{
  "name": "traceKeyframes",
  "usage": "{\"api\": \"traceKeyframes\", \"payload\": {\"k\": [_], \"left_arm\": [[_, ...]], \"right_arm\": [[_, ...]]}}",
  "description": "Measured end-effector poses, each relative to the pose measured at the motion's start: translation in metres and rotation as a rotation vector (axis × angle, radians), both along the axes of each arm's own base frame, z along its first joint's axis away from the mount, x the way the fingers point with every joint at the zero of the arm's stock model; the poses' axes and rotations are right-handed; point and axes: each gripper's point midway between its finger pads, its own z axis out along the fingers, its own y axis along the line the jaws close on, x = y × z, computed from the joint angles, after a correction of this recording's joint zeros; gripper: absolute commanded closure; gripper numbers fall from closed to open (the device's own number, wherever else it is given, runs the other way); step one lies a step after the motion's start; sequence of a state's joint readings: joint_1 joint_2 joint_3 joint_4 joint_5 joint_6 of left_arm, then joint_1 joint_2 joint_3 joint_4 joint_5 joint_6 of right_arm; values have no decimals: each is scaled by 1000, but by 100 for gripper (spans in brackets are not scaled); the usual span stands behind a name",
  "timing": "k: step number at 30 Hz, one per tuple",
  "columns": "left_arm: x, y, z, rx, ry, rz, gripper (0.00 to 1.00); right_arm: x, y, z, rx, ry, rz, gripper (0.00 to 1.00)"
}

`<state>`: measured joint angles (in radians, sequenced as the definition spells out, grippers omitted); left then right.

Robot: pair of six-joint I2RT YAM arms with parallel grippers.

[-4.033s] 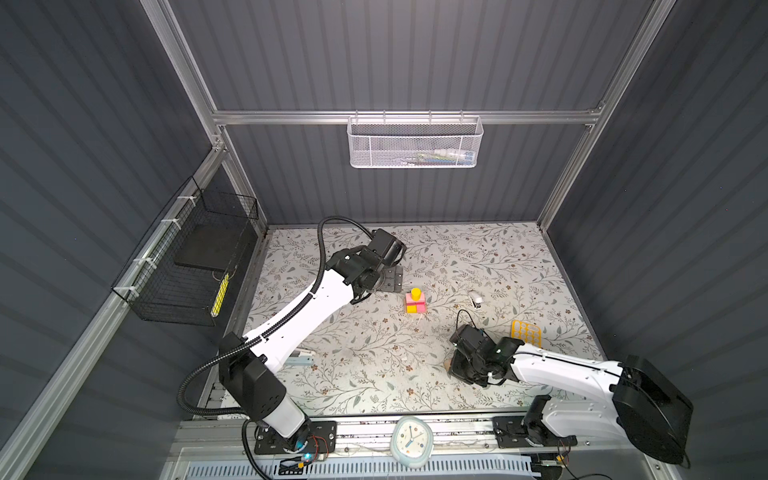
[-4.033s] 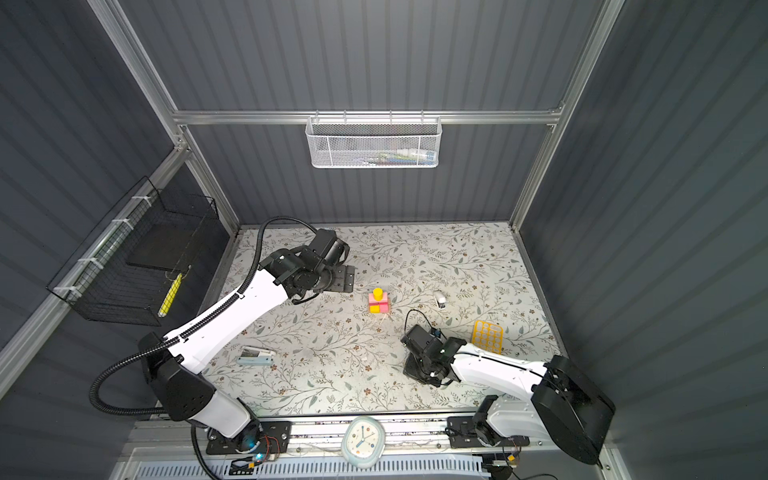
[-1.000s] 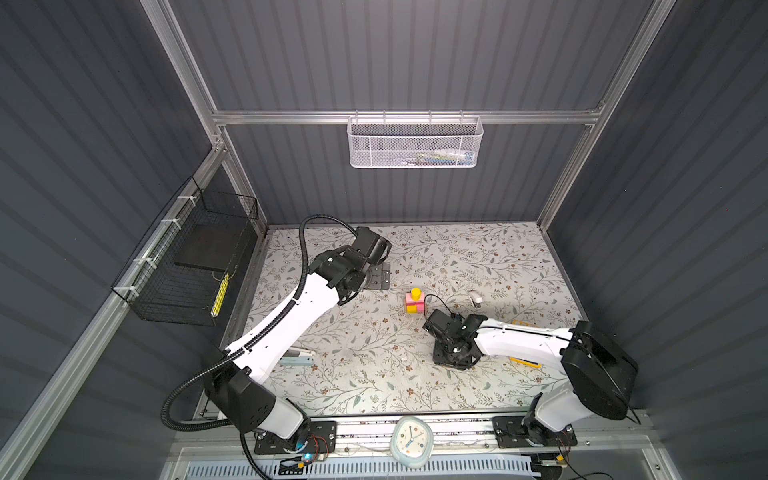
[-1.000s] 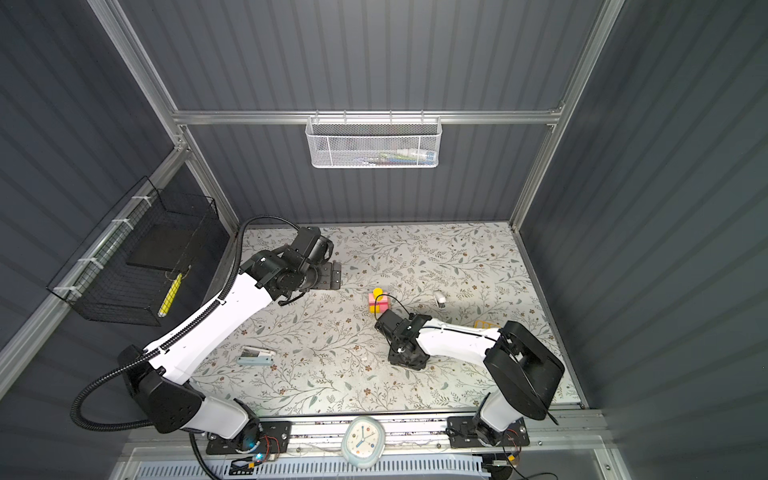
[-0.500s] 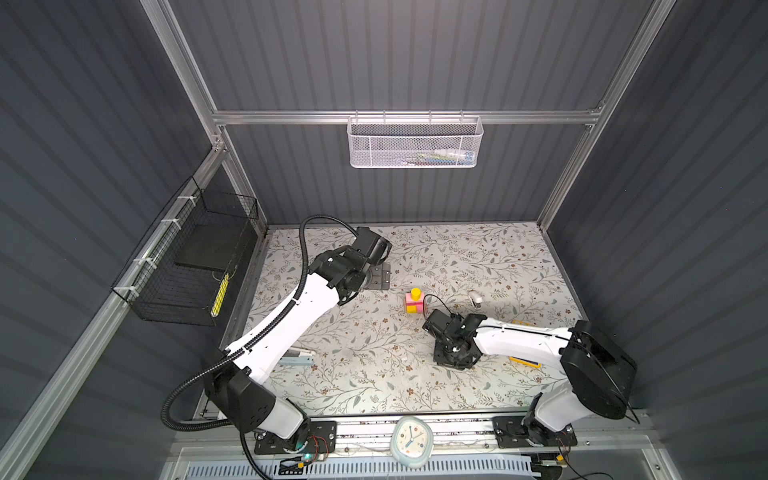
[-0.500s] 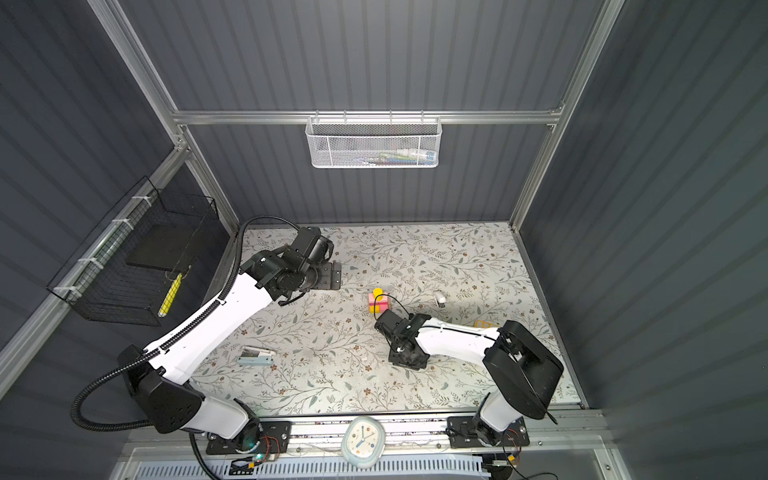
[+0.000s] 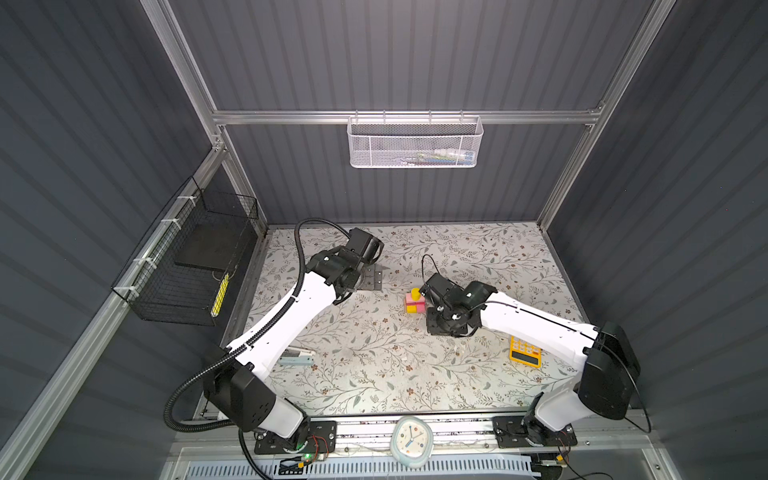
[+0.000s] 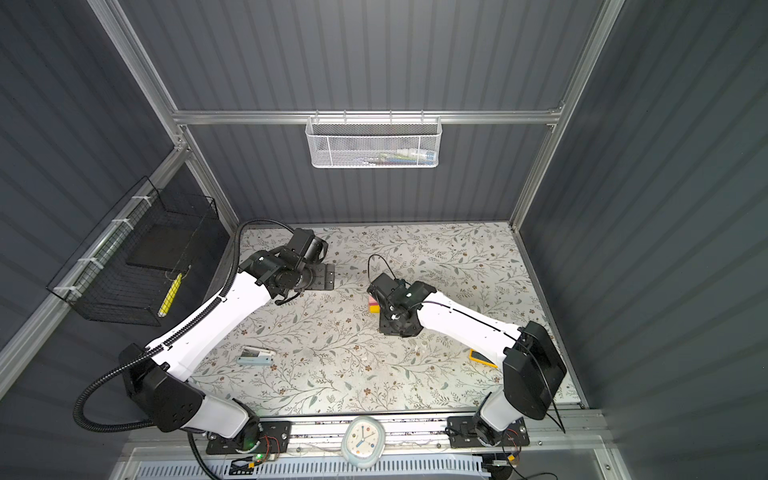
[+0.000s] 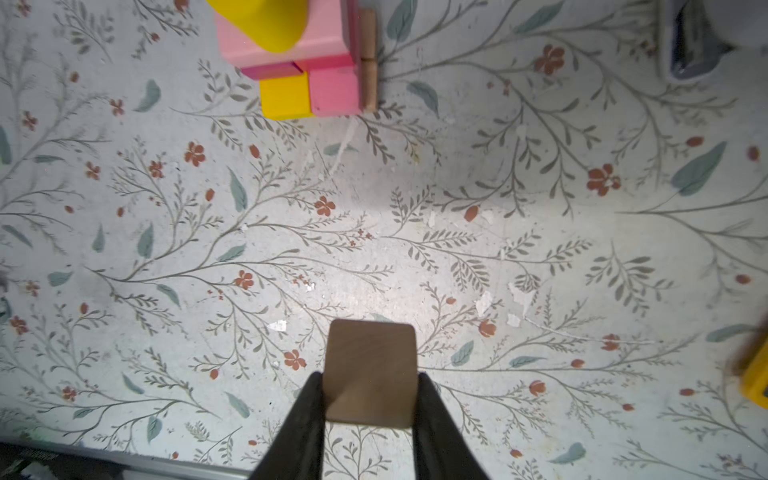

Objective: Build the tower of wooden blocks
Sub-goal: 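Lift the wood cylinder with the right gripper and carry it over the stack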

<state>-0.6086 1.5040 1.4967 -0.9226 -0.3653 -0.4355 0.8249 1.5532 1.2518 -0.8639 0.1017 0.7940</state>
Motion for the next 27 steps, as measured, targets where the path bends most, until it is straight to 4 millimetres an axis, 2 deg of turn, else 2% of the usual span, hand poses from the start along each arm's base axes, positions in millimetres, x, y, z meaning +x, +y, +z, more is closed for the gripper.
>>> {"api": "traceKeyframes", "payload": {"k": [4,8,14,17,22,27], "left_arm": [[1,9,-10,10,24,16,6],[6,16,-13,3,25,34,6],[16,24,-14,-4,15,53,6],[20,27,-21,1,24,56,6],[26,29,-35,7,51,57,6],[31,29,-41,10,57,56,7]], "right_arm": [[26,10,28,5,-32,54,74],[46,21,35,-13,-29,107,75],[68,34,32,-48,2,179,75],[78,39,28,-61,12,205,76],[90,41,20,-68,39,221,76],[98,39,13,-71,60,220,76]]}}
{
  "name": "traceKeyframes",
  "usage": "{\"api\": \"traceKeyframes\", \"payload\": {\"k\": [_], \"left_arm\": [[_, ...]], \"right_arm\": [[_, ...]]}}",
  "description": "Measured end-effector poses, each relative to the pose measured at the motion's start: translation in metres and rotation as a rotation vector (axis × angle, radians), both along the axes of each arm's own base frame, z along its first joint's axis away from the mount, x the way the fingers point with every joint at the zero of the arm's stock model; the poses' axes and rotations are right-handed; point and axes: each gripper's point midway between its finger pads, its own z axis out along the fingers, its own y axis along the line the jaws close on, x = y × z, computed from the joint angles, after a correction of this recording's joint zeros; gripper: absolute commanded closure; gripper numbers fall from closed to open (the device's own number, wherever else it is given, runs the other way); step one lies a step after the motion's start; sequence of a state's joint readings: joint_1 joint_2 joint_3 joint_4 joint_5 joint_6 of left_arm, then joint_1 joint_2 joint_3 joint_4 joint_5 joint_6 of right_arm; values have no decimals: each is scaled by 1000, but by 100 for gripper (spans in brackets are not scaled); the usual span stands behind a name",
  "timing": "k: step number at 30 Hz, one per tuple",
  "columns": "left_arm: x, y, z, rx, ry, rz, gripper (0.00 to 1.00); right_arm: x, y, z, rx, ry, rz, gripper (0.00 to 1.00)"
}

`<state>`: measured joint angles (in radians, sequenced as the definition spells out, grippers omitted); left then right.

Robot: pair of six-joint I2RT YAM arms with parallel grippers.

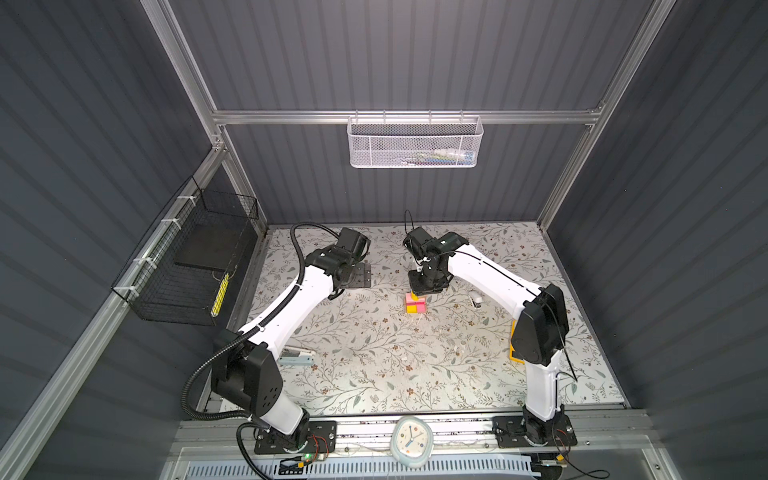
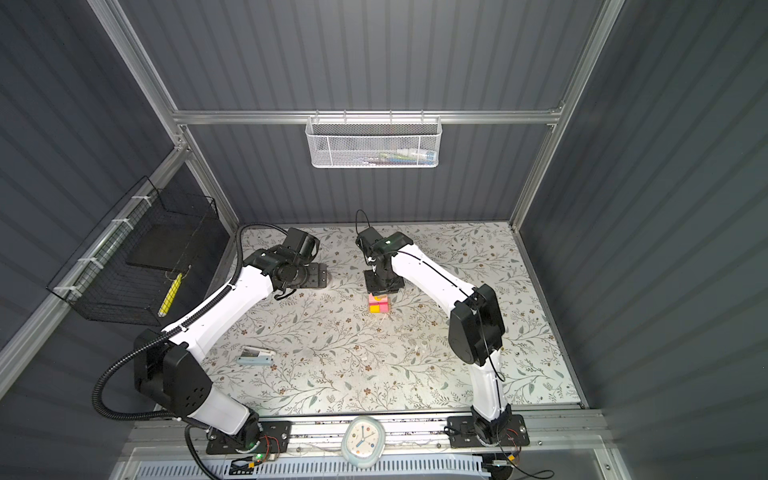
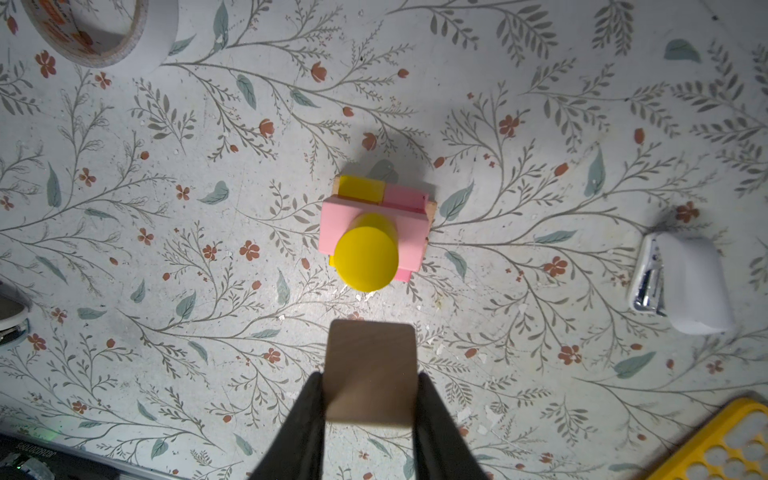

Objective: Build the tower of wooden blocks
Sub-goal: 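Lift the wood cylinder with the right gripper and carry it over the stack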

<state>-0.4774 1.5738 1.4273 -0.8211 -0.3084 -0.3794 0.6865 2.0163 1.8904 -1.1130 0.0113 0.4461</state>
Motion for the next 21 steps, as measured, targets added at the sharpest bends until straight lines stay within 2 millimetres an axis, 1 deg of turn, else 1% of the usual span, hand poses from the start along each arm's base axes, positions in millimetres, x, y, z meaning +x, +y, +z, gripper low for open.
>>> {"api": "traceKeyframes", "payload": {"k": [4,9,14,21], "left_arm": [[3,0,-5,2,8,-4,7],[3,-1,-10,0,18,-5,7],[-3,2,-24,10,50,-9,7],[-3,1,-25,-5,58,-13,7]], "right_arm": [[6,3,-2,6,6,0,76],[6,6,-2,13,10,4,76],[9,7,-4,19,15,2,76],[14,10,-20,3,39,-1,76]]}}
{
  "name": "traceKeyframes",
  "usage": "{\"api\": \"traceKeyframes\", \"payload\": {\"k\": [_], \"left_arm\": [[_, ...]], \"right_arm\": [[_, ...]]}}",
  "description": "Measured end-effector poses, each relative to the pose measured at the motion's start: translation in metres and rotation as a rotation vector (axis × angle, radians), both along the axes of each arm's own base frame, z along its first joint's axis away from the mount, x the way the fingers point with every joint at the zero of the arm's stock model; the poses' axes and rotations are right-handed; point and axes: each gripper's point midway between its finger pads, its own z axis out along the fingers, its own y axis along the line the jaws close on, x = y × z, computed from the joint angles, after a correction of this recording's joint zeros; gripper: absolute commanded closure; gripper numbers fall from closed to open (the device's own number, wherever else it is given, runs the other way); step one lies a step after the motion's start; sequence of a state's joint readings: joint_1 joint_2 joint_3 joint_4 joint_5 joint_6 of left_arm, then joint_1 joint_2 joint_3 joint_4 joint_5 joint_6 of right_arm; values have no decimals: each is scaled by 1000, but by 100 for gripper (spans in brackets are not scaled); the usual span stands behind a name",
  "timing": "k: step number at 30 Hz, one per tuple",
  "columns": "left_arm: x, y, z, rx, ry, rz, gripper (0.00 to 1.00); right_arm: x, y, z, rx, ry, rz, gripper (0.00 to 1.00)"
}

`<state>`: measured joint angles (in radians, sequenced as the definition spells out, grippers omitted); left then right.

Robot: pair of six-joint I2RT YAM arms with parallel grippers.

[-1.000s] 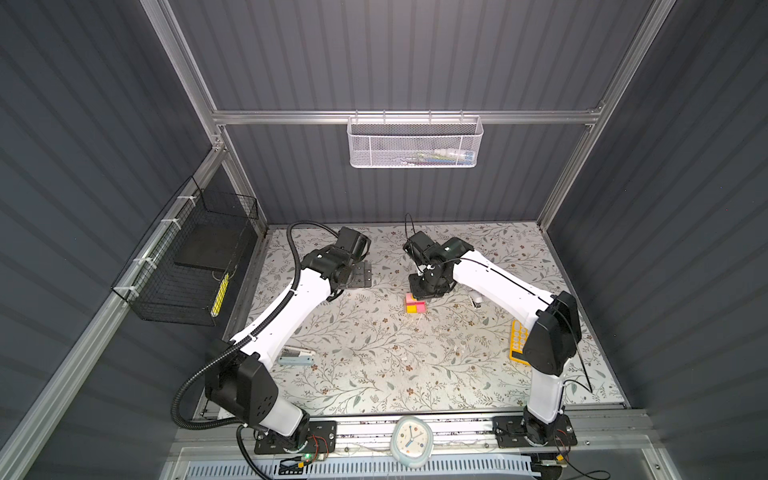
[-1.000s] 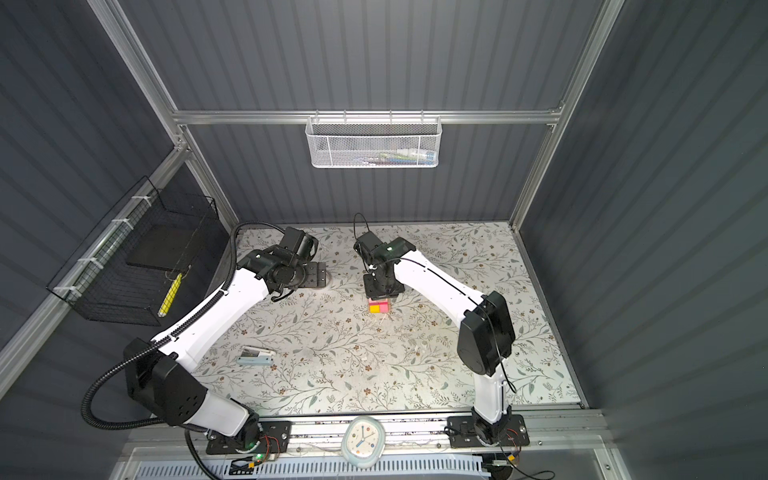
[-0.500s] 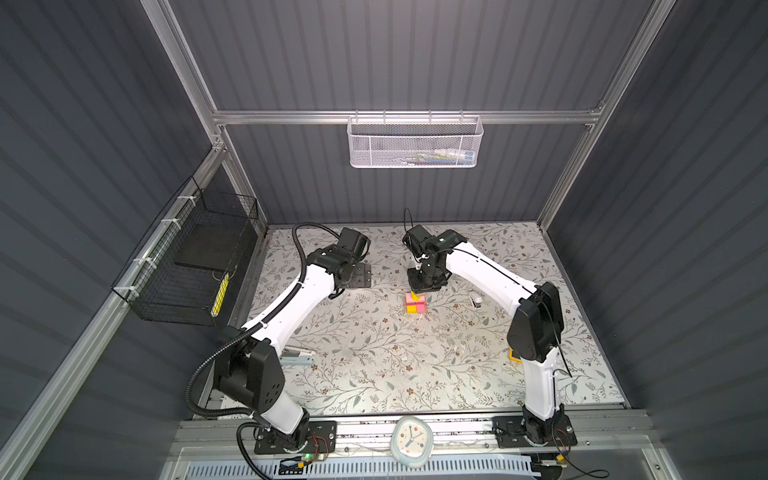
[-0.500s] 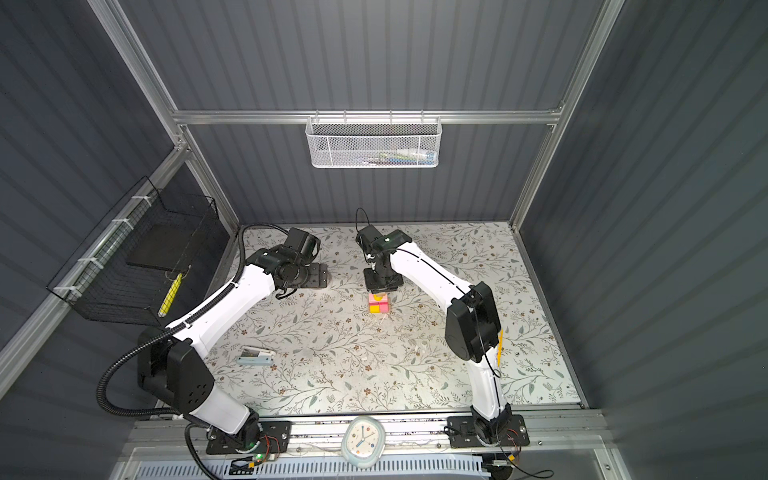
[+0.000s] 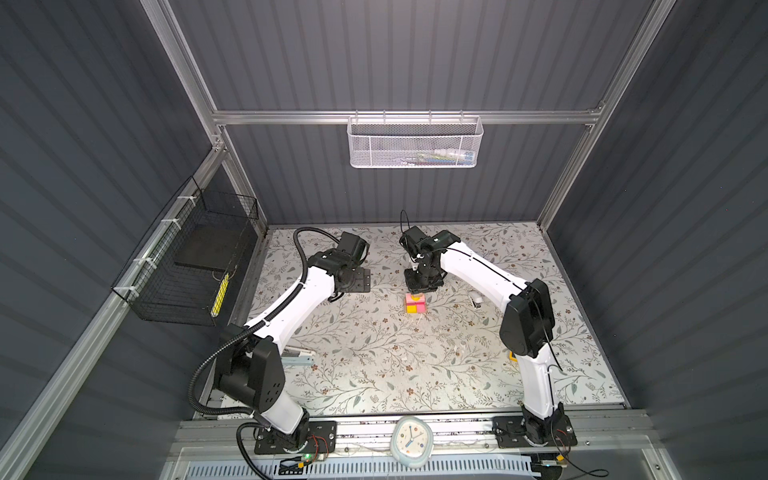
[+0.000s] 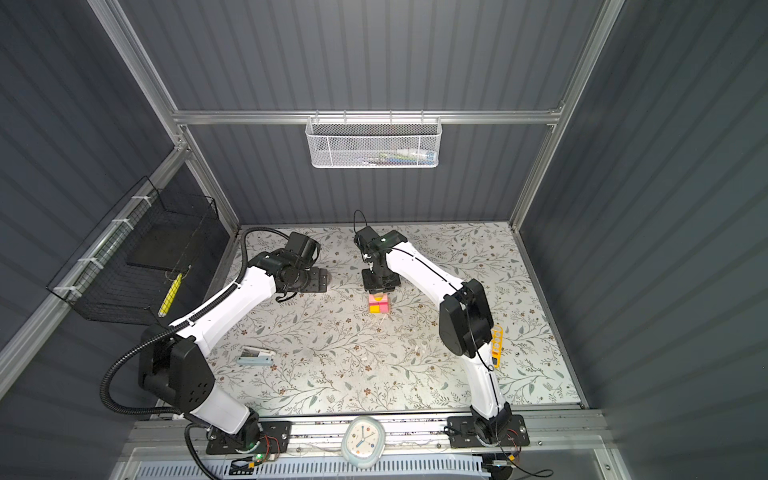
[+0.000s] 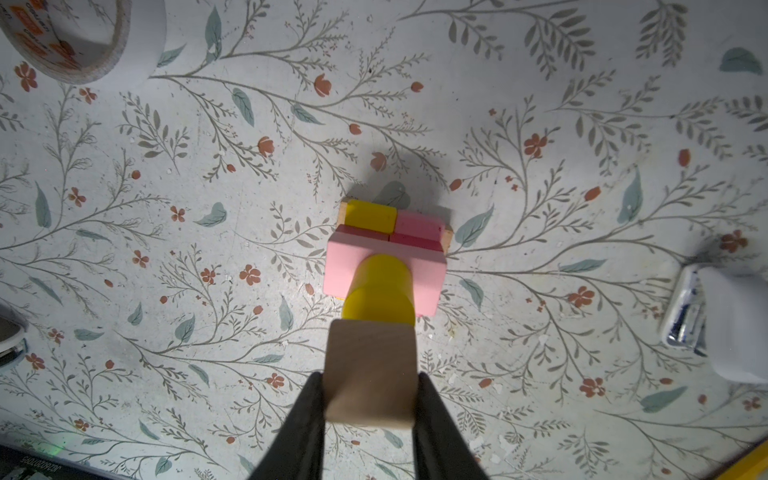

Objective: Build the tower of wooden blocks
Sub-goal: 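Lower the wood cylinder onto the stack beside the yellow cylinder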

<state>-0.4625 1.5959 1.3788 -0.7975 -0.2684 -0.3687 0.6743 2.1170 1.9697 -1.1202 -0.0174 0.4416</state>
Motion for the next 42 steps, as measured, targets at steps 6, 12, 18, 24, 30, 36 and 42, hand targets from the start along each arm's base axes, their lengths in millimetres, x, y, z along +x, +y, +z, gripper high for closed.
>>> {"api": "traceKeyframes", "payload": {"k": [6,12,18,24,30,36,42], "left_arm": [[1,-2,1,-13,-4,-4,7],[1,-3,1,-20,-2,-7,8],[1,-4,0,-25,2,-9,8],[2,-4,0,-28,-1,-8,8],[2,-4,0,-32,-2,-8,8],[0,-4,-6,-29,12,-10,8],[0,-3,-6,-29,12,-7,8]], "right_arm": [[1,0,0,1,-2,-5,75],[2,1,0,4,-3,-12,74],[4,0,0,8,-6,-23,74],[7,0,2,13,-15,-30,72],[8,-1,2,13,-17,-32,72],[8,-1,2,13,-17,-33,72],[8,-1,2,13,-17,-34,72]]}}
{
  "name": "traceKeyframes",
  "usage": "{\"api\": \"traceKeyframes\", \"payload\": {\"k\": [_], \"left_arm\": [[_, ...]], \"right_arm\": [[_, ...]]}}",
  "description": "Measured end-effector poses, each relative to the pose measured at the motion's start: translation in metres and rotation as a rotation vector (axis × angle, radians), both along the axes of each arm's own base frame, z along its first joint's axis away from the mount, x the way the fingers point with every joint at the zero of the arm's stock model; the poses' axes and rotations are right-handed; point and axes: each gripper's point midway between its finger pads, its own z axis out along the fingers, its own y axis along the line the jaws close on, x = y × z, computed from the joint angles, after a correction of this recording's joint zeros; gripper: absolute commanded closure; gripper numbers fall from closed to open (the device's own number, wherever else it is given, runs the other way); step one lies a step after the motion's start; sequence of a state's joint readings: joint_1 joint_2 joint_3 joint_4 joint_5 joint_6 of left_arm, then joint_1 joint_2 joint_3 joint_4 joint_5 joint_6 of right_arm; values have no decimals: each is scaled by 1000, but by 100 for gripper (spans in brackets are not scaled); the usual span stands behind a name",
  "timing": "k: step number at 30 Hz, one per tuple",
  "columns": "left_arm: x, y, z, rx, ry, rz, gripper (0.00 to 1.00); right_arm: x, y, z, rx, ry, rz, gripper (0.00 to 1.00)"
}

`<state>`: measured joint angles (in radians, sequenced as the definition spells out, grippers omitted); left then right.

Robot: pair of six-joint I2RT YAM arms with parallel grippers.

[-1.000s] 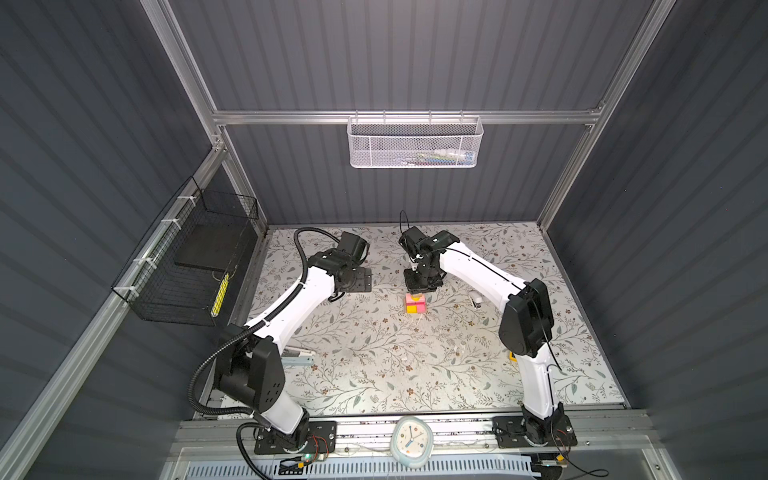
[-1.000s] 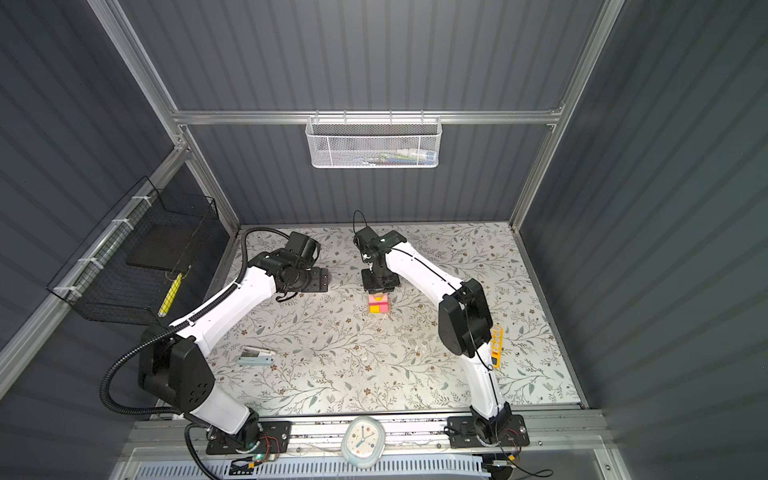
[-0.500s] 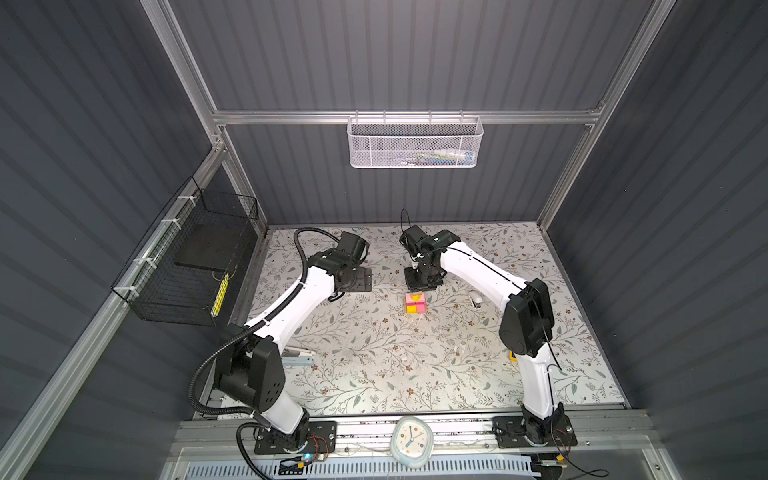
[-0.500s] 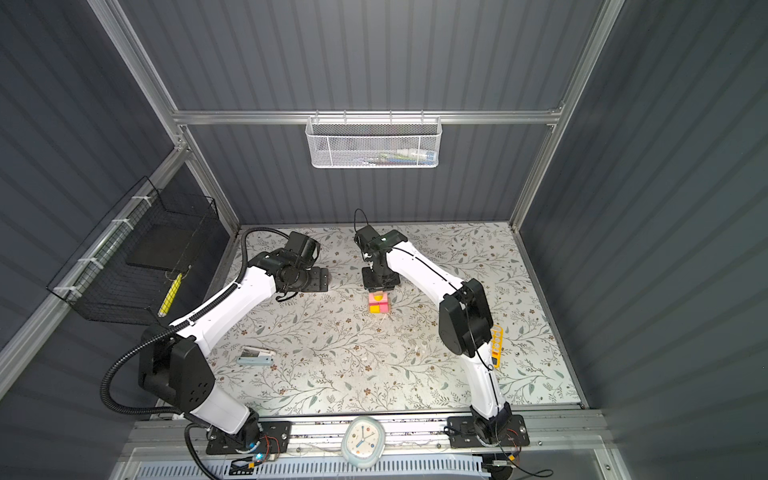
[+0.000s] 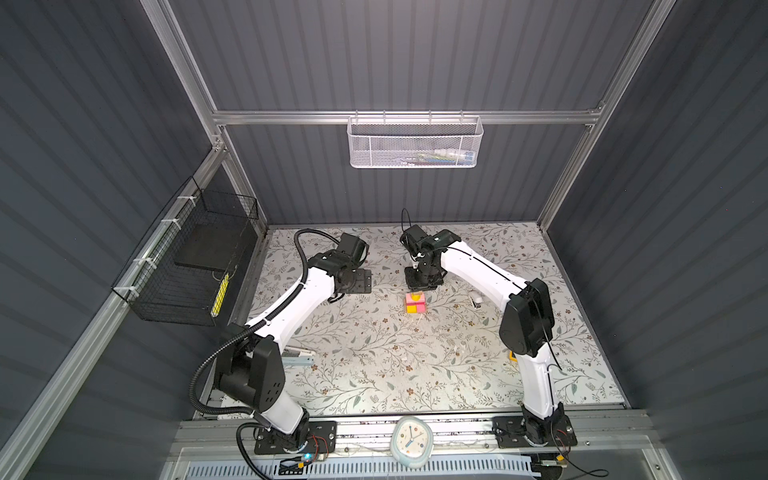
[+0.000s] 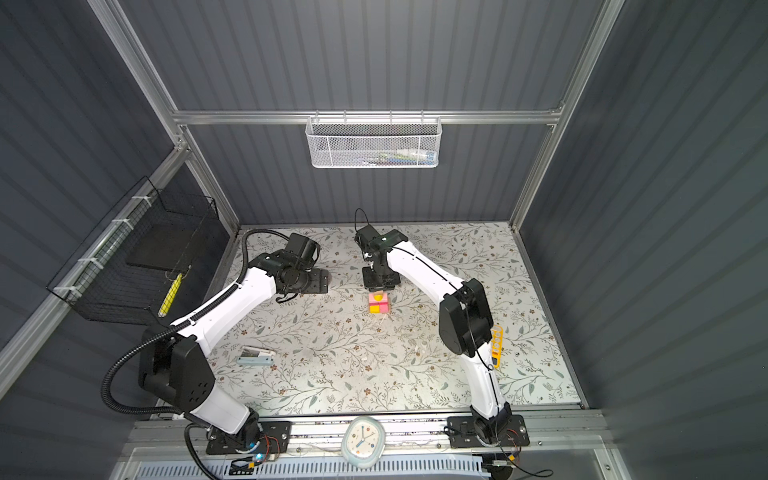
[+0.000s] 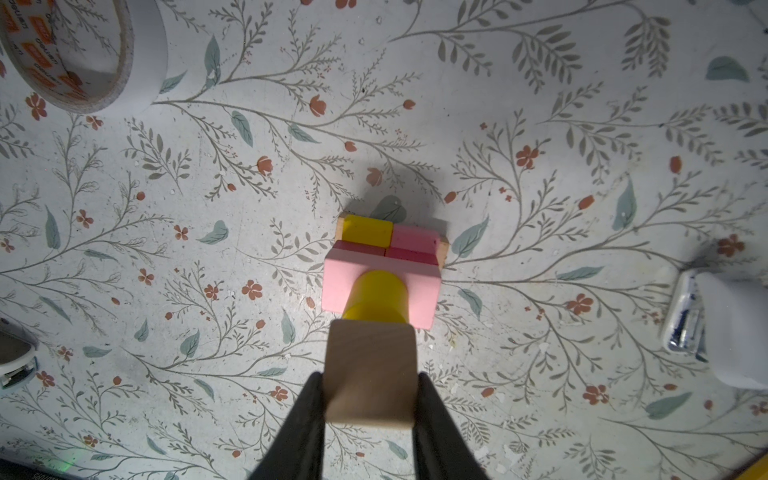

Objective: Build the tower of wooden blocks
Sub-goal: 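Lower the wood cylinder onto the stack beside the yellow cylinder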

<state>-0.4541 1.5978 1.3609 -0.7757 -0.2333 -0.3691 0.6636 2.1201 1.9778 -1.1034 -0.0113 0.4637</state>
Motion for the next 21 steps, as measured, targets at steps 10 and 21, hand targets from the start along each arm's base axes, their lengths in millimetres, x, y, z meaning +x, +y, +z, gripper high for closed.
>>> {"api": "traceKeyframes", "payload": {"k": [10,21], "left_arm": [[1,2,0,-1,-2,6,8],[2,3,0,-3,-1,10,8]], "right_arm": [[2,2,0,7,-6,-7,71],[5,1,-11,-16,1,-11,68]]}}
